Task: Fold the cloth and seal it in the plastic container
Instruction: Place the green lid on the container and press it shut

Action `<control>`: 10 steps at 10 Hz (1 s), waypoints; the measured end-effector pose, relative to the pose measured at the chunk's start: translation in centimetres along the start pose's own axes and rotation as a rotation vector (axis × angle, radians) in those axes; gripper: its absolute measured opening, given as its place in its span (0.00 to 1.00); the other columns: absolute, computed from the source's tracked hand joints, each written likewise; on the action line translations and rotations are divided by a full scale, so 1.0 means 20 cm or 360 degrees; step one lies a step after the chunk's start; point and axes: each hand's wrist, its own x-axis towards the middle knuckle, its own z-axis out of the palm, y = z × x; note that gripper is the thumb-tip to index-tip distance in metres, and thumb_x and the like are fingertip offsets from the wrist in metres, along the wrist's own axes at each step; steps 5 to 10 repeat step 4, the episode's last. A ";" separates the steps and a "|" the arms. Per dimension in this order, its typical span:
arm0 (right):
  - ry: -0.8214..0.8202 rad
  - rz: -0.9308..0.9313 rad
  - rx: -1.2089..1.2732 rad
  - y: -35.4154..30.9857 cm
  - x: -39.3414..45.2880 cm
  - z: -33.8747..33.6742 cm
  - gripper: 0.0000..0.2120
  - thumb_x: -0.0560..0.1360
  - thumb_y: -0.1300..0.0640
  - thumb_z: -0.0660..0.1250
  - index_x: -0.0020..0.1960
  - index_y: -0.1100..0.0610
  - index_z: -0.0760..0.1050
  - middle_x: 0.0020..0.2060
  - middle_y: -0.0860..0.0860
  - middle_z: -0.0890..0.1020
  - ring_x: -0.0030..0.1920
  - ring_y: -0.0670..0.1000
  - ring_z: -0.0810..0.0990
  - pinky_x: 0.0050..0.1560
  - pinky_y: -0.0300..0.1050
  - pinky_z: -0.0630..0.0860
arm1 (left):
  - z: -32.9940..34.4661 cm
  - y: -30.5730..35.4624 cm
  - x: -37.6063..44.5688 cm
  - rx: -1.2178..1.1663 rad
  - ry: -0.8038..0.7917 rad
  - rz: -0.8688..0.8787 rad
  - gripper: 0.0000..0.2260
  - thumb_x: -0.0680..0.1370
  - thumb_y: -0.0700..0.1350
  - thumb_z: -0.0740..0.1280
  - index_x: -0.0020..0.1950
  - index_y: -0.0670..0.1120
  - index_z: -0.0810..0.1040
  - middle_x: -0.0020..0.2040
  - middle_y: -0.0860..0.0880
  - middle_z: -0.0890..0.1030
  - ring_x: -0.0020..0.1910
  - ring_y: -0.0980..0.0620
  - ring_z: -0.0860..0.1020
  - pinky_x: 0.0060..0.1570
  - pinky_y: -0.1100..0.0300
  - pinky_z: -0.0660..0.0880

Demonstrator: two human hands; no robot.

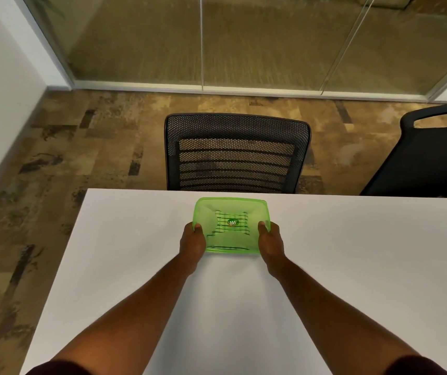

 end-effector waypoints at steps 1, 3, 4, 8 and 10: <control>-0.0022 -0.0007 -0.0030 -0.01 0.00 -0.01 0.23 0.85 0.46 0.57 0.74 0.58 0.67 0.68 0.60 0.77 0.66 0.62 0.77 0.68 0.59 0.74 | -0.01 0.00 0.00 0.0019 -0.0012 -0.0041 0.20 0.86 0.50 0.52 0.74 0.40 0.68 0.68 0.38 0.75 0.65 0.38 0.74 0.66 0.47 0.72; -0.0026 -0.0024 -0.0079 -0.03 -0.04 -0.06 0.29 0.84 0.43 0.58 0.79 0.59 0.63 0.75 0.59 0.72 0.73 0.61 0.72 0.74 0.56 0.69 | -0.06 -0.02 -0.06 0.0185 -0.0012 -0.0022 0.22 0.85 0.54 0.55 0.68 0.38 0.69 0.64 0.35 0.77 0.63 0.36 0.76 0.59 0.49 0.73; -0.0045 0.0002 -0.0146 0.00 -0.07 -0.09 0.33 0.83 0.42 0.60 0.81 0.60 0.58 0.78 0.59 0.67 0.77 0.60 0.68 0.75 0.51 0.65 | -0.08 -0.02 -0.13 0.0314 -0.0035 -0.0025 0.24 0.85 0.55 0.56 0.73 0.39 0.66 0.68 0.38 0.75 0.66 0.38 0.74 0.59 0.52 0.70; -0.0045 0.0002 -0.0146 0.00 -0.07 -0.09 0.33 0.83 0.42 0.60 0.81 0.60 0.58 0.78 0.59 0.67 0.77 0.60 0.68 0.75 0.51 0.65 | -0.08 -0.02 -0.13 0.0314 -0.0035 -0.0025 0.24 0.85 0.55 0.56 0.73 0.39 0.66 0.68 0.38 0.75 0.66 0.38 0.74 0.59 0.52 0.70; -0.0045 0.0002 -0.0146 0.00 -0.07 -0.09 0.33 0.83 0.42 0.60 0.81 0.60 0.58 0.78 0.59 0.67 0.77 0.60 0.68 0.75 0.51 0.65 | -0.08 -0.02 -0.13 0.0314 -0.0035 -0.0025 0.24 0.85 0.55 0.56 0.73 0.39 0.66 0.68 0.38 0.75 0.66 0.38 0.74 0.59 0.52 0.70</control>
